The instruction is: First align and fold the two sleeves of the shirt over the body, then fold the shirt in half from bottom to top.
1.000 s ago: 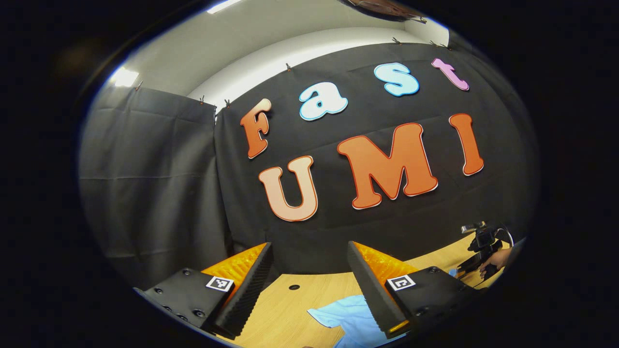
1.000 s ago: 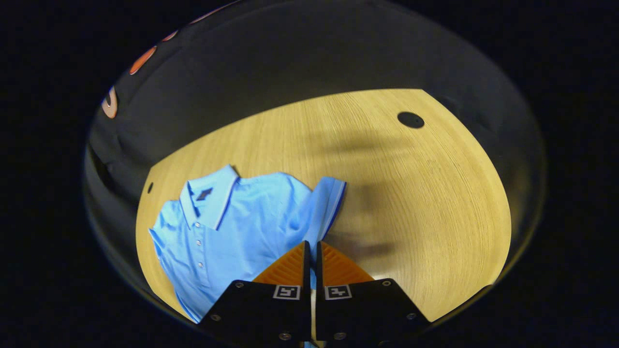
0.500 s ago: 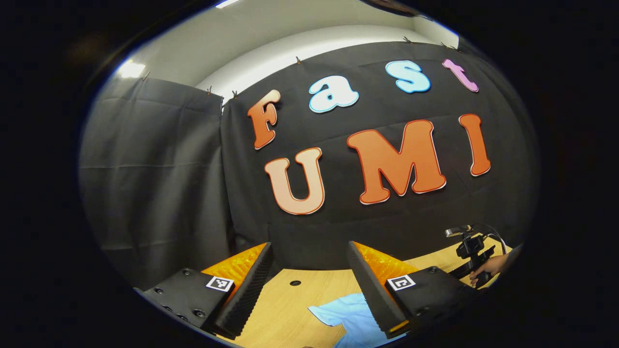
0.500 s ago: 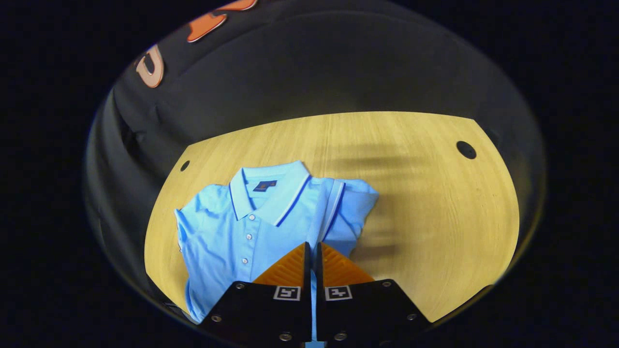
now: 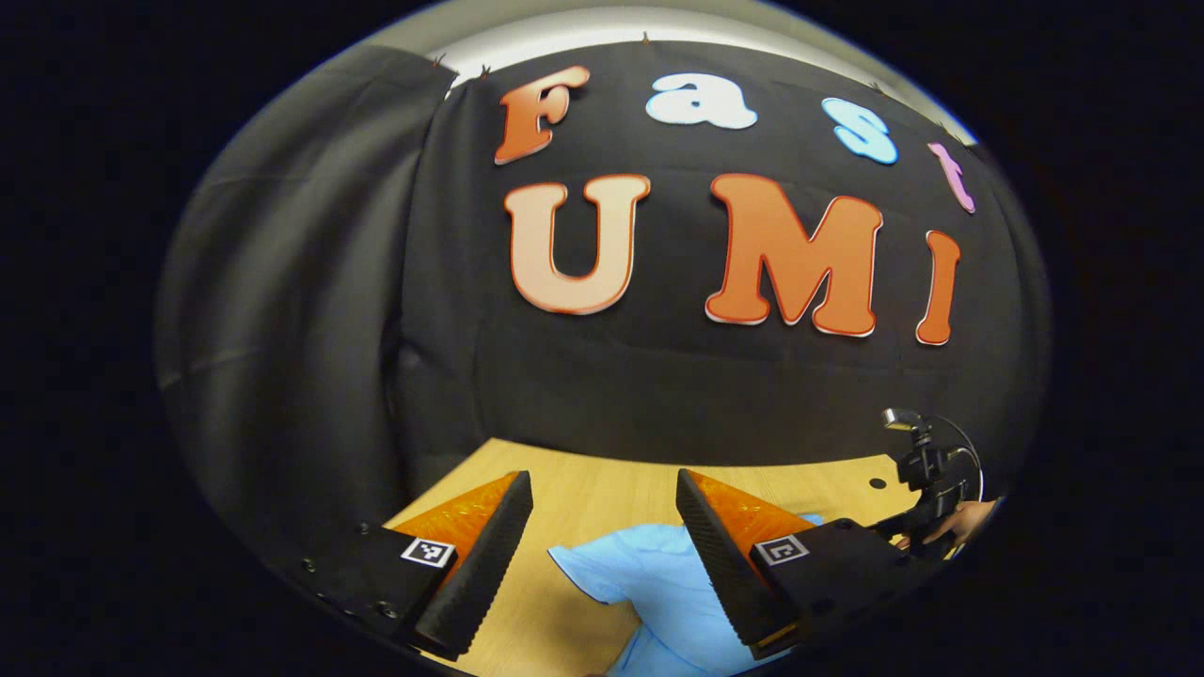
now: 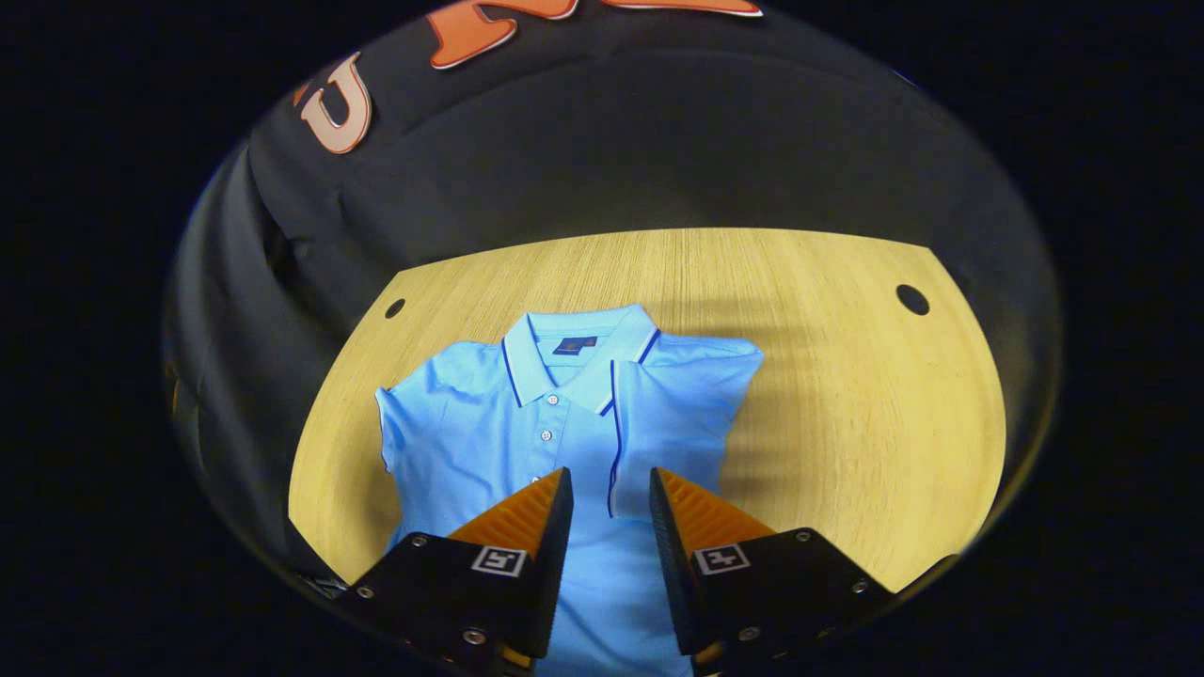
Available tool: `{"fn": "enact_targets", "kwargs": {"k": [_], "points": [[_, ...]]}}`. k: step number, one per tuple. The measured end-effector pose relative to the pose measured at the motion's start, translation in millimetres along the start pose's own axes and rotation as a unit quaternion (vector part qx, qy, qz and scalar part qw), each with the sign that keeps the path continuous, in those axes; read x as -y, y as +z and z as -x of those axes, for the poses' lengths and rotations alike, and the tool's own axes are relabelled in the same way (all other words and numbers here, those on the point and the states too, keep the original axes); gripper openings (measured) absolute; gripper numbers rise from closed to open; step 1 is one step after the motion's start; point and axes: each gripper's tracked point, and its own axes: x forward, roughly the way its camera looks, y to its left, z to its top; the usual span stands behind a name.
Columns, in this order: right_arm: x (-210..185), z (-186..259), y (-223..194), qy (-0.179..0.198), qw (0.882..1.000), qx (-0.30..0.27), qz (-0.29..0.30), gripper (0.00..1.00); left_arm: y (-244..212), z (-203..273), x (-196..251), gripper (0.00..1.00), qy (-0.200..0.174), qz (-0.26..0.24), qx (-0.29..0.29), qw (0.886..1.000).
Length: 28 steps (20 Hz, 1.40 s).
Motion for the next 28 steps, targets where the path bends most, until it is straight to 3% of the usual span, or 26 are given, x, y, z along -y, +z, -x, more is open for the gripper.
{"fn": "enact_targets", "kwargs": {"k": [3,5,7,15,18,20,28], "points": [[8.5,29.3,-4.0,-0.024,0.999,0.024,0.001,0.67,-52.0,-31.0,-4.8,0.99,-0.034,0.026,-0.114,0.992],[13.6,46.7,-10.1,-0.037,0.999,0.035,-0.002,0.82,-80.8,-48.2,-8.1,0.97,-0.044,0.031,-0.186,0.981],[23.1,62.5,-19.3,-0.060,0.997,0.044,-0.008,0.91,-105.4,-57.1,-6.0,0.98,-0.058,0.038,-0.241,0.968],[44.1,116.4,-60.4,-0.133,0.986,0.077,-0.061,0.94,-165.5,-99.8,-9.5,0.98,-0.068,0.053,-0.354,0.931],[44.6,134.9,-76.4,-0.152,0.981,0.088,-0.078,0.94,-191.8,-119.9,-12.6,0.96,-0.063,0.075,-0.397,0.913],[47.0,144.4,-90.8,-0.166,0.978,0.088,-0.088,0.94,-209.4,-132.1,-19.1,0.99,-0.052,0.082,-0.424,0.900],[56.1,170.8,-120.8,-0.199,0.971,0.082,-0.107,0.96,-263.0,-172.1,-36.1,1.00,0.013,0.030,-0.479,0.877]]}}
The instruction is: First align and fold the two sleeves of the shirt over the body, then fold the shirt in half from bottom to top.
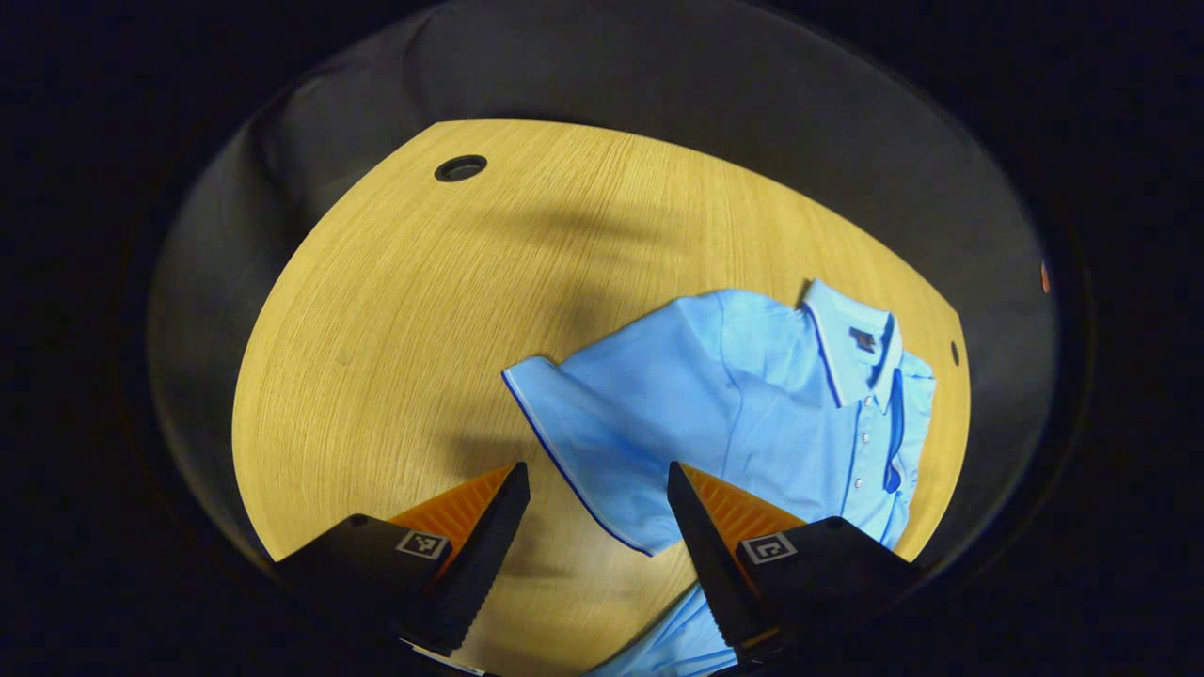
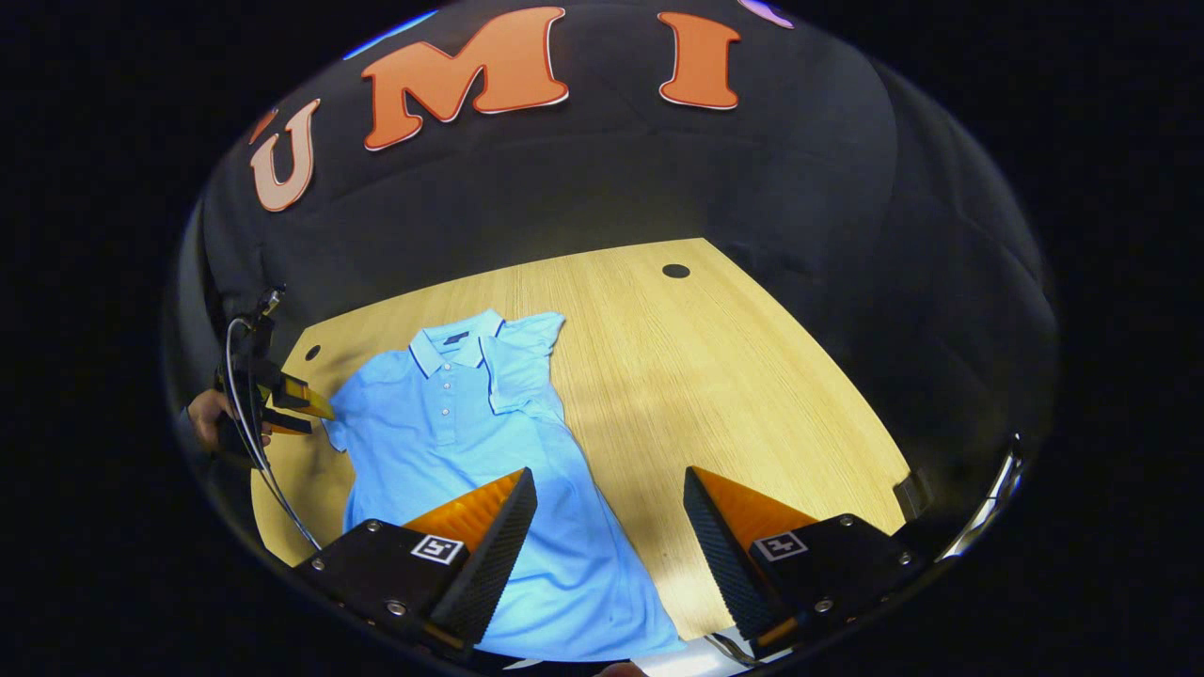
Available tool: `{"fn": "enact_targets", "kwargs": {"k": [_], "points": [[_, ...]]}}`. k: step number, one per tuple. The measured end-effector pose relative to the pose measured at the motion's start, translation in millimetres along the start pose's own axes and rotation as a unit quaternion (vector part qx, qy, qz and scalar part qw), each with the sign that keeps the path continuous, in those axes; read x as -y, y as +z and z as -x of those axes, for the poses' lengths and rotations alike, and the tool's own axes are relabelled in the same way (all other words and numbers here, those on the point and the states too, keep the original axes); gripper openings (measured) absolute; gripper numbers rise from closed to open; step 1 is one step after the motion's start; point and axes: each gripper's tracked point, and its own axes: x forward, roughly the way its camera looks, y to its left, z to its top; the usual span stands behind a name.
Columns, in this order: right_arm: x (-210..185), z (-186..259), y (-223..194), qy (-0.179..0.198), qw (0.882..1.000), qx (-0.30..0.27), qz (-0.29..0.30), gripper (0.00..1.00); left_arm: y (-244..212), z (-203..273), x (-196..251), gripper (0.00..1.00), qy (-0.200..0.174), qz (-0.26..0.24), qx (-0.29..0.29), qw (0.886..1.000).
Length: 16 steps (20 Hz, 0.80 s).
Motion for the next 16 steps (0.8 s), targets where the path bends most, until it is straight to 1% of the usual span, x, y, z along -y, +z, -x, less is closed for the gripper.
{"fn": "enact_targets", "kwargs": {"k": [1,3,5,6,7,8,9,10,11,12,14,16], "points": [[2.8,0.9,-1.8,-0.003,1.000,0.001,-0.001,0.96,-0.1,-4.4,-1.4,1.00,0.010,-0.002,-0.005,1.000],[7.3,5.2,-4.8,-0.006,1.000,0.003,-0.006,0.96,-1.6,-11.3,-2.9,0.89,0.028,-0.003,-0.013,1.000],[12.7,8.9,-7.6,-0.009,1.000,0.004,-0.011,0.96,0.6,-17.3,-2.6,0.83,0.038,-0.004,-0.010,0.999],[15.7,10.0,-7.8,-0.010,1.000,0.005,-0.014,0.96,1.9,-15.8,-3.1,0.77,0.044,-0.008,-0.008,0.999],[18.9,10.3,-8.8,-0.012,1.000,0.005,-0.017,0.96,4.2,-15.9,-1.5,0.75,0.044,-0.010,-0.006,0.999],[21.3,9.5,-8.6,-0.012,1.000,0.006,-0.022,0.96,4.9,-17.3,5.1,0.60,0.039,-0.017,-0.008,0.999],[22.7,8.7,-9.6,-0.011,1.000,0.007,-0.027,0.96,6.5,-18.2,11.3,0.52,0.029,-0.030,-0.006,0.999],[24.2,7.8,-10.7,-0.011,0.999,0.006,-0.034,0.96,5.9,-19.8,17.0,0.29,0.024,-0.037,-0.011,0.999],[24.3,7.6,-13.4,-0.008,0.999,0.006,-0.040,0.96,5.4,-19.6,22.8,0.17,0.019,-0.049,-0.017,0.998],[25.1,7.7,-14.7,-0.007,0.999,0.006,-0.043,0.96,3.2,-18.3,32.3,0.10,0.002,-0.053,-0.019,0.998],[30.5,8.1,-18.2,-0.010,0.999,0.007,-0.043,0.96,7.0,-9.1,53.7,0.08,-0.032,-0.064,-0.007,0.997],[35.7,10.1,-23.8,-0.013,0.999,0.005,-0.046,0.96,19.1,4.2,78.0,0.08,-0.065,-0.088,0.027,0.994]]}}
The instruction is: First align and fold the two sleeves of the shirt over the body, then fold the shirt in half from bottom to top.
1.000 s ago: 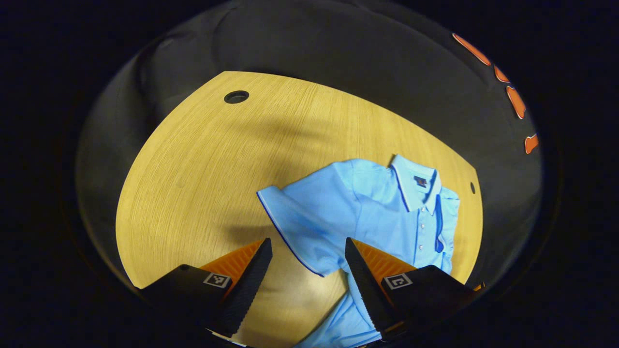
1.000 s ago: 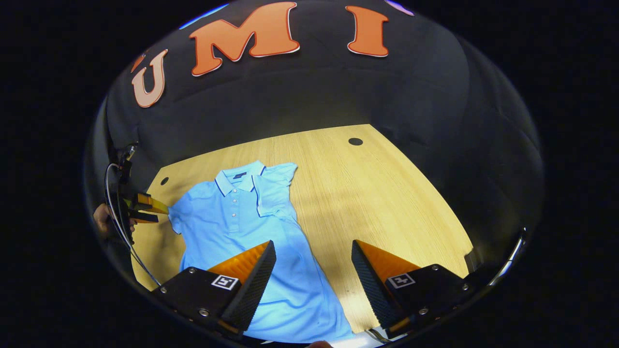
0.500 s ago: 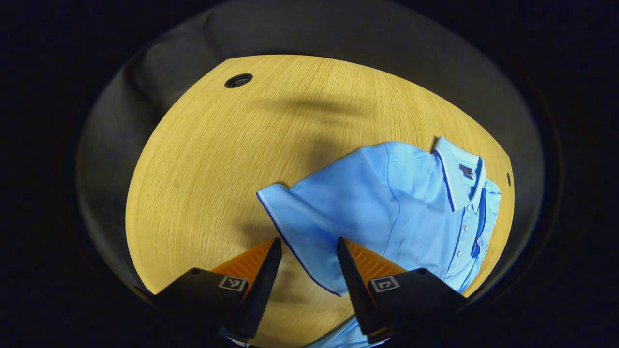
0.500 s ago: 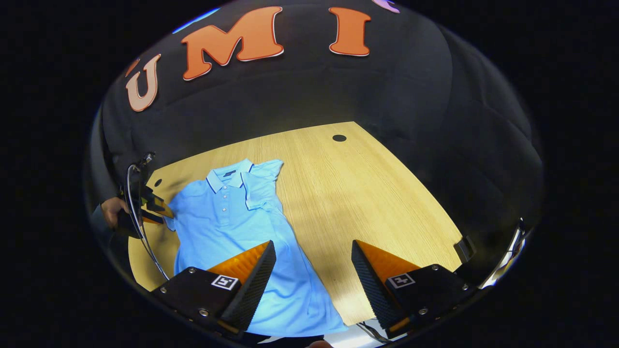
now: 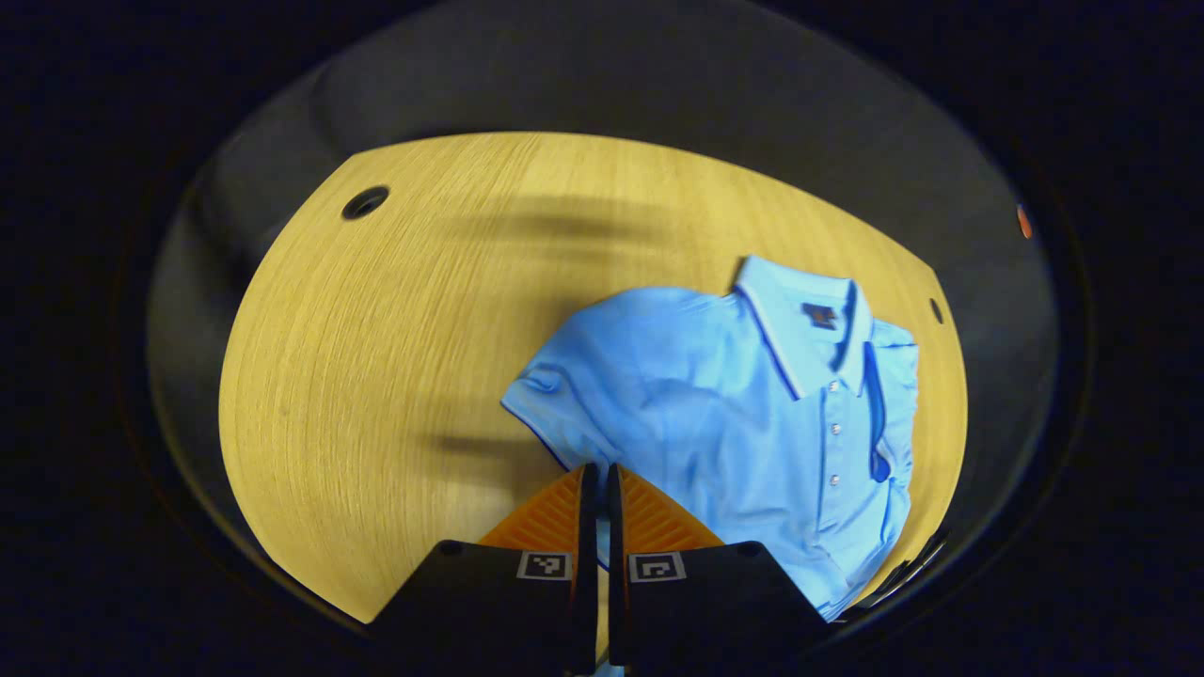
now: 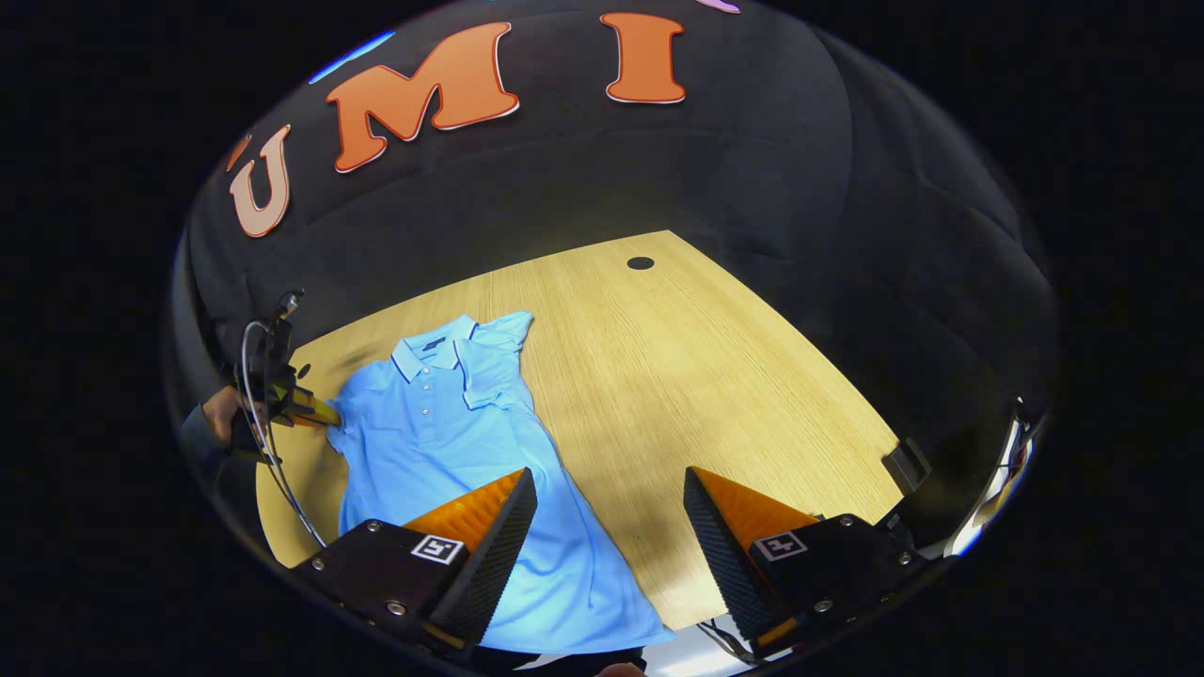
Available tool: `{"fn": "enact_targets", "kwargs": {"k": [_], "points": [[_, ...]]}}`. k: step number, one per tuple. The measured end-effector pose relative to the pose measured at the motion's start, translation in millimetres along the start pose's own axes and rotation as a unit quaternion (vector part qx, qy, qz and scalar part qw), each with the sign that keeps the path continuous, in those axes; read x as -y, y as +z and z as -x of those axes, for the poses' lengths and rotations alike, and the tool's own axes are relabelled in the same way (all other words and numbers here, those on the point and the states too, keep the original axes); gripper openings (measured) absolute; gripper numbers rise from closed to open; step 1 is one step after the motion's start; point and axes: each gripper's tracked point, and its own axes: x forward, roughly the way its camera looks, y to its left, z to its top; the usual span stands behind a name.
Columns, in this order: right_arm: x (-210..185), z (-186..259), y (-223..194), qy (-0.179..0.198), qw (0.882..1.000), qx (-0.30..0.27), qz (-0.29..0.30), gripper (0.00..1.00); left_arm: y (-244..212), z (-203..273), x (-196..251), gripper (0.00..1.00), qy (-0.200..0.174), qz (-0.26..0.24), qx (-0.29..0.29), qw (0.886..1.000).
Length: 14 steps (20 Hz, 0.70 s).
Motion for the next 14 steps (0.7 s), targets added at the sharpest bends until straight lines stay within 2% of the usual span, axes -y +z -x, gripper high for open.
{"fn": "enact_targets", "kwargs": {"k": [2,6,14], "points": [[5.5,0.2,-4.2,-0.002,1.000,-0.003,-0.006,0.96,14.4,8.9,26.7,0.08,-0.027,-0.034,0.029,0.999],[16.8,6.4,-7.5,-0.006,1.000,0.003,-0.022,0.96,28.4,21.7,75.7,0.08,-0.055,-0.083,0.051,0.994],[36.4,19.5,-32.0,-0.019,0.999,-0.008,-0.032,0.96,16.8,4.3,167.8,0.08,-0.092,-0.152,0.028,0.984]]}}
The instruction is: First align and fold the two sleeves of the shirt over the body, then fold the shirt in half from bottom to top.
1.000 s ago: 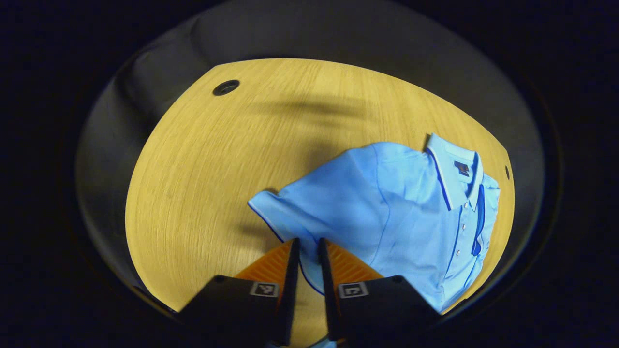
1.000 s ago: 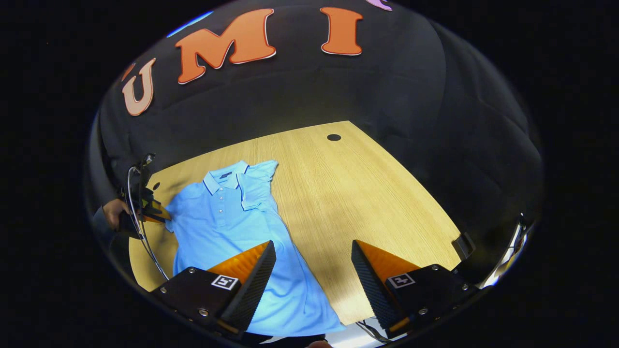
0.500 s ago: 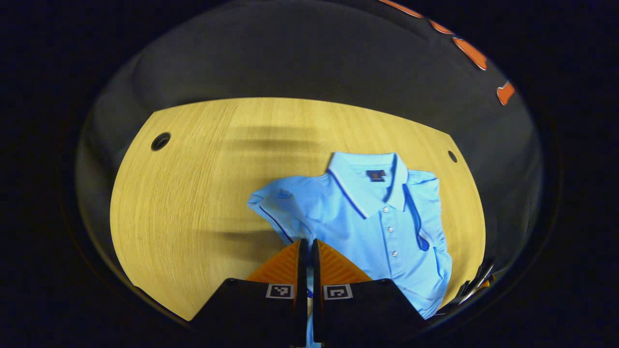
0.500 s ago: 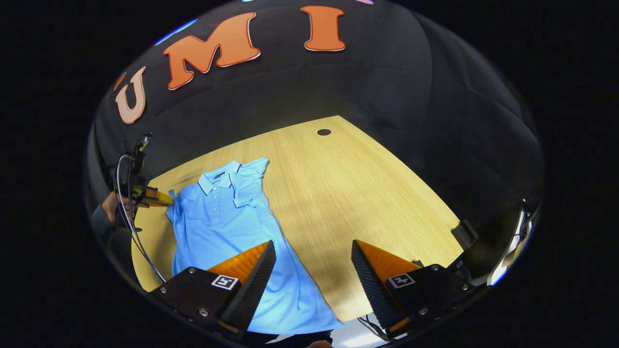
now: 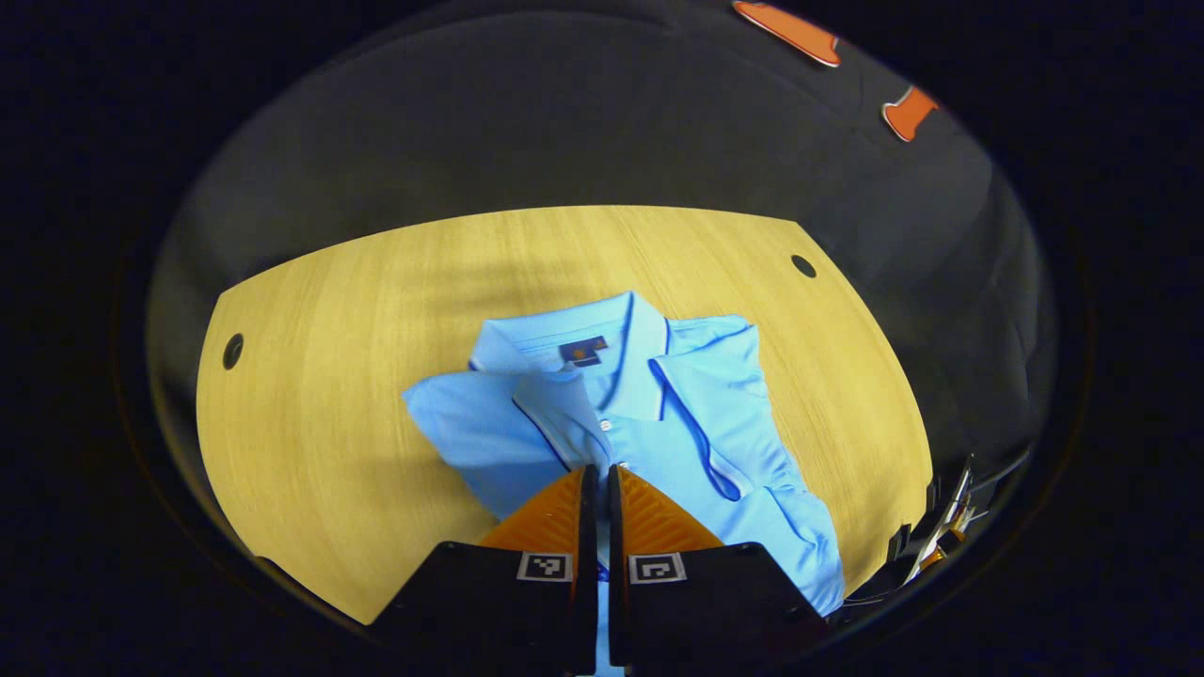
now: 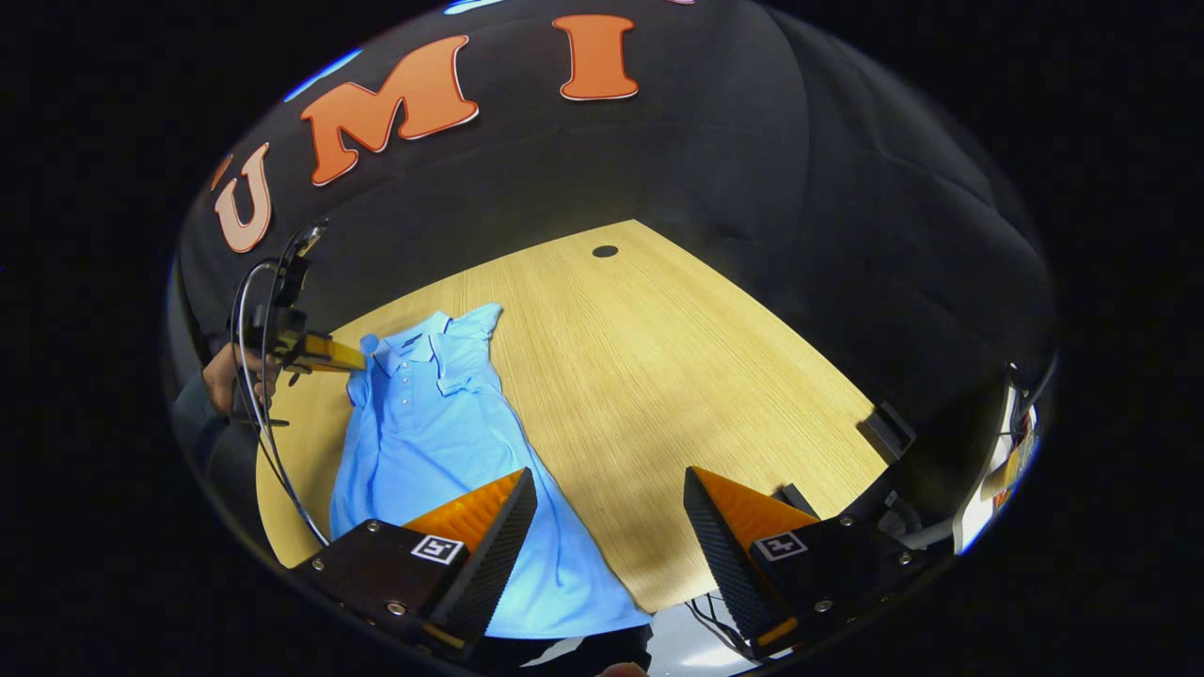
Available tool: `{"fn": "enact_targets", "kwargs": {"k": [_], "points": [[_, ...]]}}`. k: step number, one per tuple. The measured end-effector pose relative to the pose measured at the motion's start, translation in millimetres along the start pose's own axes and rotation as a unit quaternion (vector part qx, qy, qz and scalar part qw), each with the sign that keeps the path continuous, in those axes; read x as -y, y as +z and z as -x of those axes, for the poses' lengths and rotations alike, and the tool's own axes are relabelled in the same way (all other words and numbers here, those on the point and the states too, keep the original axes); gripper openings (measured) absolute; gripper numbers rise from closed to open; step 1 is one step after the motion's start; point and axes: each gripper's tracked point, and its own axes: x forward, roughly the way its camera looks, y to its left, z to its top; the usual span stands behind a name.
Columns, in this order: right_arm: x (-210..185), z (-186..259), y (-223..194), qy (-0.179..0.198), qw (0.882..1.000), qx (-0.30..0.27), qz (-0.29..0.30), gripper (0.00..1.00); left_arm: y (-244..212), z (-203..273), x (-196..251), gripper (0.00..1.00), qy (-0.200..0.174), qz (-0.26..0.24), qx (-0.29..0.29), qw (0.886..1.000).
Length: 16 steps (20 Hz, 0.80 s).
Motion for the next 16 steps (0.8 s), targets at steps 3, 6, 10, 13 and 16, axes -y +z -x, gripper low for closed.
{"fn": "enact_targets", "kwargs": {"k": [3,6,10,13,16], "points": [[5.9,3.3,-12.3,-0.008,1.000,-0.008,-0.004,0.96,-2.6,-17.0,20.1,0.08,-0.008,-0.014,-0.017,1.000],[6.3,4.2,-21.6,-0.011,1.000,-0.015,-0.005,0.96,-14.5,-26.3,37.5,0.32,-0.032,-0.003,-0.029,0.999],[1.9,3.9,-28.1,0.006,1.000,-0.024,0.012,0.96,-32.2,-4.3,41.7,1.00,-0.036,-0.012,-0.030,0.999],[-2.8,-0.6,-26.9,0.032,0.998,-0.029,0.036,0.97,-48.5,31.0,41.6,0.99,-0.039,0.005,-0.012,0.999],[-7.4,-4.0,-25.6,0.061,0.995,-0.035,0.065,0.97,-69.1,70.0,33.5,0.99,-0.033,0.041,0.010,0.999]]}}
